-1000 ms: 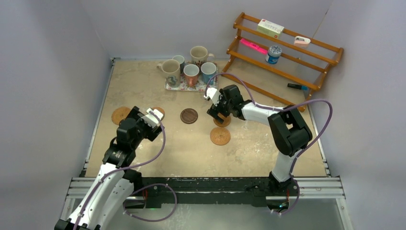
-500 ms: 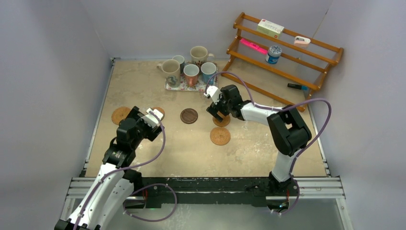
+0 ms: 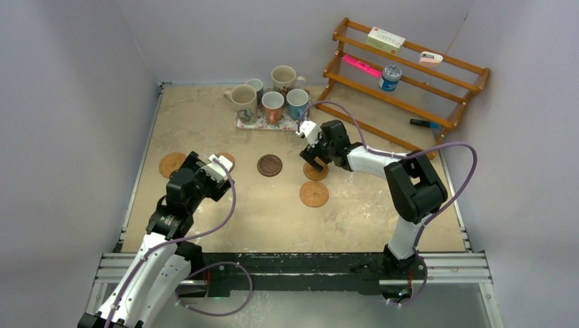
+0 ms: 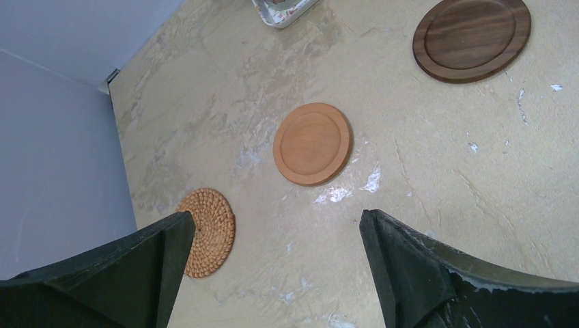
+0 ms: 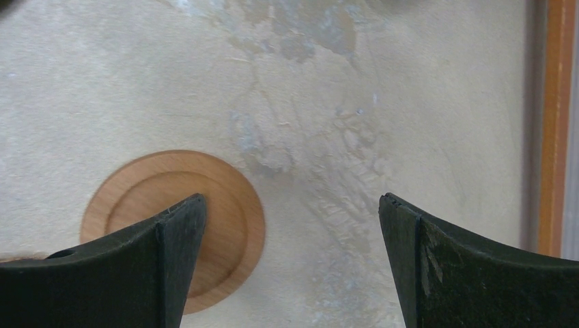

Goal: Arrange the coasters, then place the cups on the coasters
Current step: Move the coaster to the center of the board.

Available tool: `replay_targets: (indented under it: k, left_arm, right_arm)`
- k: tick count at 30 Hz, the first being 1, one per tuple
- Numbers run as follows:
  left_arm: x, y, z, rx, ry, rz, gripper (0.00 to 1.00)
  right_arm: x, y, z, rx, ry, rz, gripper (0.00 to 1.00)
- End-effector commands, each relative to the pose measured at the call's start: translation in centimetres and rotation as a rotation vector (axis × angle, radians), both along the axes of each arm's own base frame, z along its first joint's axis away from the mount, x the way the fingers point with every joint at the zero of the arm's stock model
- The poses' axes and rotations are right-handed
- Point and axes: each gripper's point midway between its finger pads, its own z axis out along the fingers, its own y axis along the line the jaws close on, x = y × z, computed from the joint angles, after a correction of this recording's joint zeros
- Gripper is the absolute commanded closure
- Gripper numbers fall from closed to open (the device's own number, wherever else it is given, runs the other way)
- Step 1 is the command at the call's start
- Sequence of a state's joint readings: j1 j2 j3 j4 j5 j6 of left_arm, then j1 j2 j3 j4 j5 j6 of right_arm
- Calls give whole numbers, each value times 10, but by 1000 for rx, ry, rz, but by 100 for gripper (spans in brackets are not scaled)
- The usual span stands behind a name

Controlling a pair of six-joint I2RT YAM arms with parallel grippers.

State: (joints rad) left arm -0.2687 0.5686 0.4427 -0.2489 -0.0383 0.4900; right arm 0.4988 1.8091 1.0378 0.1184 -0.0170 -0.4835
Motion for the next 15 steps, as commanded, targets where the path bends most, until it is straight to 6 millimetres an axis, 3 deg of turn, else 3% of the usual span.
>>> replay_targets:
  k: [1, 15]
  left_arm:
    - [3, 1, 4, -9, -29, 11, 0]
    - [3, 2, 6, -11, -38, 13, 0]
  right_arm:
    - [-8, -35, -26, -107, 50, -57, 1]
    - [7, -39, -23, -67, 15, -112, 1]
